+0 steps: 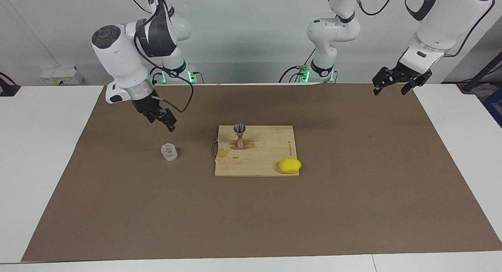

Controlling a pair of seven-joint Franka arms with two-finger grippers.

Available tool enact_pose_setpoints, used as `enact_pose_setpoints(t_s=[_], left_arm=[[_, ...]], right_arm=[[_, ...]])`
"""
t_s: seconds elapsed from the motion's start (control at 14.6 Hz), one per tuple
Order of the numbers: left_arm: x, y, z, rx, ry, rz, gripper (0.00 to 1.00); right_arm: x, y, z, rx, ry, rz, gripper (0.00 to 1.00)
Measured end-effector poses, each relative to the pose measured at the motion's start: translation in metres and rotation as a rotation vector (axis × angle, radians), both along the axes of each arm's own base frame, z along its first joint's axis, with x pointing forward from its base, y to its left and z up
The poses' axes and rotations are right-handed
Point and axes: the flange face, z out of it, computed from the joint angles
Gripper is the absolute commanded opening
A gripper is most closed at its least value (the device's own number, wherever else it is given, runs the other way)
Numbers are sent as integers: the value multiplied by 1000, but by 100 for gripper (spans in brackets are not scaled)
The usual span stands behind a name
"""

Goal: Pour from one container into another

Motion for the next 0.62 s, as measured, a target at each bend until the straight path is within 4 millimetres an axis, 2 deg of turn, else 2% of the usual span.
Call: enact_pose_setpoints(t_s=[0.27,0.41,0.62], left_arm=[[0,-2,0,0,0,-3,100],[0,-2,0,0,0,-3,100],[0,-2,0,0,-2,-3,100]], right_arm=[[4,-7,59,-86,-23,138,99],[5,-13,76,-117,-9,170,99],[7,-20,92,-120,11,170,99]])
